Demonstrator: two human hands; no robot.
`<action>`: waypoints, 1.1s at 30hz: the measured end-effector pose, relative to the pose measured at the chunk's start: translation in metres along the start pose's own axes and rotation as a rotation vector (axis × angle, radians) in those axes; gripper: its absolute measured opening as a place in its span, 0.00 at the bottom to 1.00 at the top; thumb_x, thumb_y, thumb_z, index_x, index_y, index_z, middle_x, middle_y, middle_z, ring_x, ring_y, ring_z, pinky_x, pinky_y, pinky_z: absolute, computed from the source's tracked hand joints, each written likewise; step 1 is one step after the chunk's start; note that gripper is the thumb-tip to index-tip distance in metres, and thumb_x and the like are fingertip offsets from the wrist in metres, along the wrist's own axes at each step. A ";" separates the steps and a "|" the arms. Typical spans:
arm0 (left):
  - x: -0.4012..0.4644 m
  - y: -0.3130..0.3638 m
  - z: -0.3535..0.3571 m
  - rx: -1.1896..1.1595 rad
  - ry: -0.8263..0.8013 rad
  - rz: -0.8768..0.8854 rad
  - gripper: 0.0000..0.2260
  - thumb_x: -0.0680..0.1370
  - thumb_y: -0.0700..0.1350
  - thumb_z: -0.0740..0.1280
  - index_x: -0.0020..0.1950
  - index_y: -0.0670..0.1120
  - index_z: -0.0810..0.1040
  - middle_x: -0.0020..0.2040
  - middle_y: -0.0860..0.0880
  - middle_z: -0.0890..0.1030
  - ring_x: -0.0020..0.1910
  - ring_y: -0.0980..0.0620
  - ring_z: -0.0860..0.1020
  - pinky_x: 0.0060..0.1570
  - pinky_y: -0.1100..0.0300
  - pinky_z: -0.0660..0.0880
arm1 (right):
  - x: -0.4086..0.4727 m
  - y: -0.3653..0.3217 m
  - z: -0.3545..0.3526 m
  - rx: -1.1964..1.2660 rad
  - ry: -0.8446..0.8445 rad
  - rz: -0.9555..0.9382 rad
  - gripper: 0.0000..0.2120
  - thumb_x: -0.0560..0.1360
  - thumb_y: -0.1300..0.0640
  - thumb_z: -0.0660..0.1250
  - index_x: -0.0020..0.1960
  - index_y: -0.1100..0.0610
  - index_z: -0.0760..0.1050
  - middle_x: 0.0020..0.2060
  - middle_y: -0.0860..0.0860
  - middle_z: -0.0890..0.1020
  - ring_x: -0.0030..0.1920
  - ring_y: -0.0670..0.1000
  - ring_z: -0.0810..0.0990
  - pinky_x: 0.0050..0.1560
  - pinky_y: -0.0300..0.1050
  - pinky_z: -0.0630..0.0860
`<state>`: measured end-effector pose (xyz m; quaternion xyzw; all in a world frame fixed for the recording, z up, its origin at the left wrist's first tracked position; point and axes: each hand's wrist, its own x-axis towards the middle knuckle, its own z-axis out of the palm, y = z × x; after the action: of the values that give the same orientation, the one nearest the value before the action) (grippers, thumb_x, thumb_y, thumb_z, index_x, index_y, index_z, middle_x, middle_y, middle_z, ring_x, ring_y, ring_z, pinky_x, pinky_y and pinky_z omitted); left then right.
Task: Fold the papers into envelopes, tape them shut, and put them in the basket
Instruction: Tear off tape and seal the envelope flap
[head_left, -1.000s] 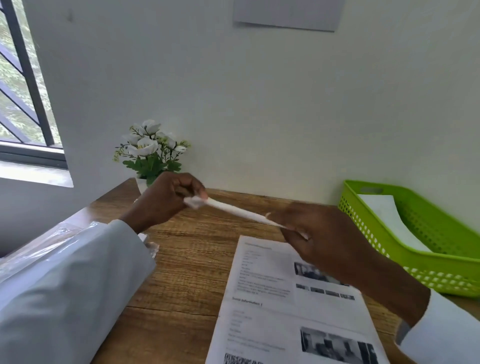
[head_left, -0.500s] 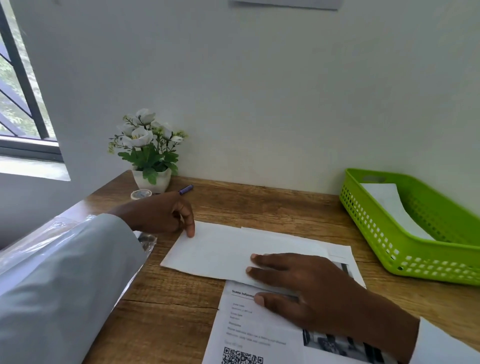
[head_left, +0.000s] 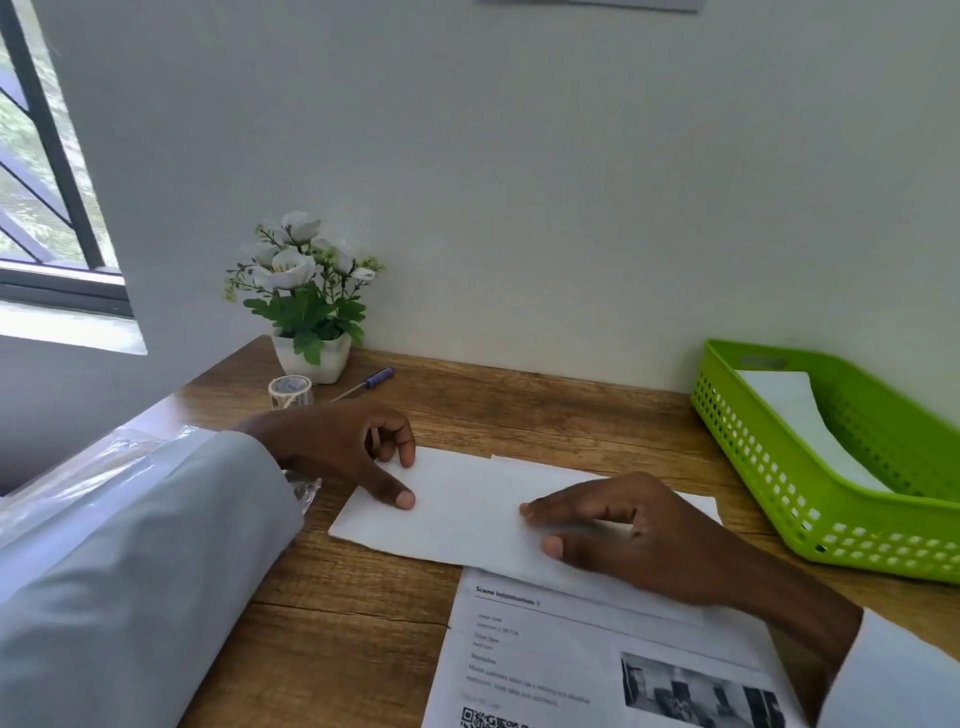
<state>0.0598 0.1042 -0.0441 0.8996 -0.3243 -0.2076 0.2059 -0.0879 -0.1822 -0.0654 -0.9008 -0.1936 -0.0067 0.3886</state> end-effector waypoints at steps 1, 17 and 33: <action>-0.001 0.000 0.000 -0.008 0.015 0.017 0.17 0.63 0.60 0.76 0.47 0.55 0.79 0.44 0.55 0.79 0.41 0.60 0.74 0.39 0.69 0.69 | 0.007 -0.003 -0.003 0.004 0.025 0.006 0.11 0.73 0.51 0.73 0.55 0.50 0.85 0.54 0.38 0.85 0.55 0.38 0.82 0.58 0.38 0.78; -0.026 -0.088 -0.034 -0.012 0.886 -0.271 0.16 0.71 0.34 0.66 0.40 0.57 0.81 0.49 0.51 0.82 0.47 0.50 0.79 0.48 0.55 0.77 | 0.184 -0.037 0.069 0.123 0.247 -0.030 0.02 0.72 0.57 0.74 0.43 0.53 0.86 0.35 0.52 0.87 0.34 0.49 0.81 0.39 0.47 0.79; -0.026 -0.080 -0.028 0.304 0.643 -0.271 0.17 0.73 0.45 0.71 0.62 0.52 0.79 0.62 0.51 0.79 0.54 0.48 0.78 0.49 0.53 0.79 | 0.211 -0.025 0.111 0.194 0.328 -0.127 0.06 0.72 0.62 0.73 0.47 0.54 0.86 0.35 0.45 0.85 0.36 0.46 0.83 0.40 0.45 0.83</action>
<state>0.0953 0.1849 -0.0545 0.9739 -0.1483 0.1104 0.1318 0.0827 -0.0161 -0.0911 -0.8319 -0.1841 -0.1592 0.4987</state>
